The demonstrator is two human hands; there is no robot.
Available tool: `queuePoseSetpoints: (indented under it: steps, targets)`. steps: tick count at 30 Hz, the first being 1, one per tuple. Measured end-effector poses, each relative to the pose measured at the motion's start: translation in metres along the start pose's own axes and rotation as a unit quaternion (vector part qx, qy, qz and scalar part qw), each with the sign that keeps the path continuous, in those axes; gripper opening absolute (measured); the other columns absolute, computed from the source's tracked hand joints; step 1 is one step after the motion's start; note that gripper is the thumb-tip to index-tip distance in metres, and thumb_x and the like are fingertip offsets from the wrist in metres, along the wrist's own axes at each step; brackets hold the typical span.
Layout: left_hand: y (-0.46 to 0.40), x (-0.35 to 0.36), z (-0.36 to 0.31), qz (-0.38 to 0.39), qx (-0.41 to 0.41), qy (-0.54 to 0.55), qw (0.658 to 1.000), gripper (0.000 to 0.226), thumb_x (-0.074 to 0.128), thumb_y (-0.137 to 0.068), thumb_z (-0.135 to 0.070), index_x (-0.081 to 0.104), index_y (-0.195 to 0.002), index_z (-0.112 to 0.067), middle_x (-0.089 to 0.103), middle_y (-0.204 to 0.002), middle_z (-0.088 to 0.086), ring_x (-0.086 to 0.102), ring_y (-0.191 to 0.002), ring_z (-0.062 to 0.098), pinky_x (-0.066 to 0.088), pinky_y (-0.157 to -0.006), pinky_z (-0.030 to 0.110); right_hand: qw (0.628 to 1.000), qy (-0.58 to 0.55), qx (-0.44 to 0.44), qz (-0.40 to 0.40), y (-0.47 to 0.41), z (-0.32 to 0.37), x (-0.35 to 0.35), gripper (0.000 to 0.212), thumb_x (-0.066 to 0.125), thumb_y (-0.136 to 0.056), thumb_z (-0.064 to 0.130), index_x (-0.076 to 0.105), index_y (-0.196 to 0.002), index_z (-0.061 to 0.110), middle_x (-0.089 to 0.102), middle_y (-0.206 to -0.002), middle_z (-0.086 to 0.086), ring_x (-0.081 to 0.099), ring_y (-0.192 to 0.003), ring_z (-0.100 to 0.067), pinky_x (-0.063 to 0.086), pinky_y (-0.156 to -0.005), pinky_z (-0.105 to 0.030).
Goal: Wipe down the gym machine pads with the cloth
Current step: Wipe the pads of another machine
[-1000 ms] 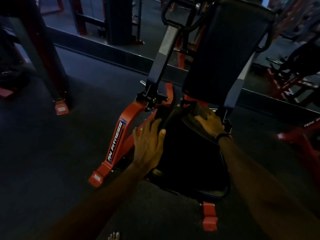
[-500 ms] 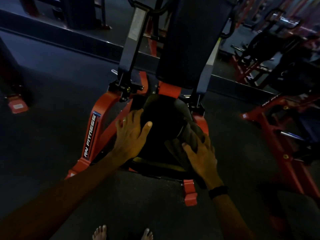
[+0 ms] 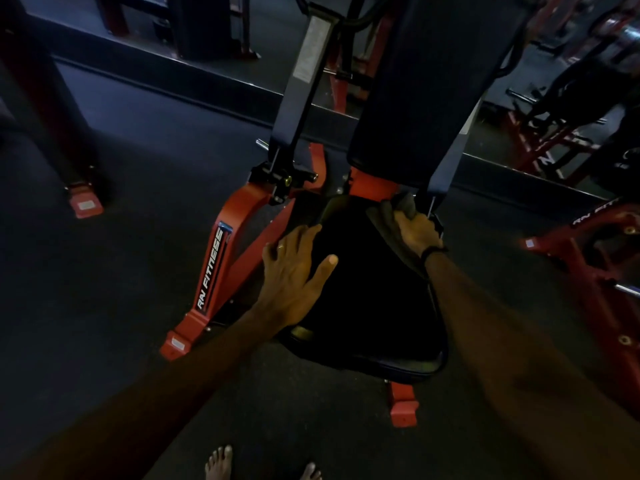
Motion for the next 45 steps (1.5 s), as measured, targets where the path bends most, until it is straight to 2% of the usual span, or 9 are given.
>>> queuePoseSetpoints:
  steps: [4,8,12,15,22,30,35,40,45]
  targets:
    - [0.000,0.000,0.002,0.008,0.005,-0.014,1.000,0.070,0.018,-0.095,-0.068,0.025,-0.153,-0.030,0.028,-0.159,0.000,0.024,-0.147,0.021,0.006,-0.120,0.056,1.000,-0.002,0.007,0.001,-0.002,0.002,-0.002,0.067,0.049,-0.099,0.054,0.048,-0.144,0.004,0.047,-0.148,-0.024,0.046,-0.133,-0.042,0.037,-0.107,-0.042]
    - [0.001,0.000,0.000,-0.009,0.006,0.006,1.000,0.068,0.018,-0.095,-0.067,0.028,-0.152,-0.030,0.031,-0.157,0.000,0.026,-0.145,0.021,0.008,-0.118,0.051,0.999,0.013,-0.035,-0.021,0.074,-0.025,-0.007,0.059,0.052,-0.102,0.044,0.042,-0.150,0.010,0.049,-0.145,-0.021,0.050,-0.127,-0.041,0.039,-0.093,-0.037]
    - [0.001,0.002,0.001,0.000,0.002,0.013,1.000,0.069,0.017,-0.094,-0.068,0.028,-0.152,-0.032,0.030,-0.158,-0.001,0.025,-0.145,0.019,0.008,-0.118,0.049,0.997,0.068,-0.015,-0.043,0.159,-0.061,-0.002,0.066,0.045,-0.100,0.053,0.026,-0.157,0.025,0.028,-0.158,-0.015,0.040,-0.135,-0.044,0.037,-0.106,-0.053]
    - [0.001,0.005,-0.001,0.002,0.026,-0.012,1.000,0.068,0.017,-0.095,-0.068,0.028,-0.152,-0.032,0.028,-0.159,-0.002,0.023,-0.147,0.018,0.010,-0.120,0.054,0.996,0.072,0.019,-0.047,0.173,-0.066,0.001,0.069,0.043,-0.100,0.056,0.028,-0.157,0.022,0.028,-0.157,-0.014,0.039,-0.136,-0.042,0.035,-0.106,-0.055]
    - [-0.002,0.004,0.002,-0.002,0.012,0.019,1.000,0.065,0.018,-0.096,-0.069,0.022,-0.153,-0.038,0.024,-0.161,-0.007,0.018,-0.150,0.010,0.006,-0.121,0.059,0.998,0.059,-0.022,-0.020,0.091,-0.011,-0.005,0.051,0.046,-0.104,0.044,0.045,-0.146,0.015,0.048,-0.143,-0.021,0.048,-0.126,-0.042,0.037,-0.093,-0.041]
    - [-0.004,0.006,0.004,0.031,-0.004,0.039,0.999,0.067,0.015,-0.094,-0.070,0.015,-0.155,-0.042,0.014,-0.165,-0.011,0.011,-0.151,0.005,-0.002,-0.119,0.063,0.997,0.081,-0.011,0.018,-0.049,0.035,0.011,0.071,0.035,-0.099,0.062,0.044,-0.148,0.010,0.047,-0.147,-0.022,0.046,-0.132,-0.042,0.035,-0.108,-0.047]
    - [0.000,0.002,0.003,0.002,-0.011,0.043,0.999,0.062,0.020,-0.098,-0.064,0.017,-0.155,-0.042,0.013,-0.165,-0.011,0.007,-0.151,0.002,-0.005,-0.121,0.057,0.991,0.127,-0.043,-0.003,-0.021,0.023,0.020,0.066,0.034,-0.101,0.059,0.042,-0.149,0.015,0.033,-0.156,-0.022,0.036,-0.138,-0.047,0.031,-0.113,-0.057]
    - [-0.002,0.005,0.008,-0.011,-0.022,0.038,0.999,0.061,0.015,-0.098,-0.065,0.012,-0.155,-0.043,0.013,-0.165,-0.011,0.003,-0.151,-0.001,0.000,-0.119,0.063,0.960,0.254,-0.113,0.002,0.037,0.024,0.053,0.059,0.030,-0.103,0.056,0.029,-0.156,0.029,0.008,-0.166,-0.018,0.005,-0.149,-0.048,0.003,-0.114,-0.072]
    - [-0.001,0.003,0.006,-0.036,-0.022,0.072,0.997,0.058,0.021,-0.099,-0.062,0.013,-0.154,-0.046,0.013,-0.165,-0.012,0.005,-0.151,-0.001,-0.006,-0.121,0.052,0.957,0.247,-0.153,-0.017,-0.014,0.074,0.076,0.061,0.038,-0.098,0.061,0.035,-0.152,0.034,0.020,-0.163,-0.017,0.012,-0.148,-0.048,0.000,-0.113,-0.074]
Point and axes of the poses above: each hand's wrist, its own y-axis away from the middle knuckle, its own x-axis out of the palm, z = x × y, the point moved 4 cm from there along -y, towards the middle knuckle
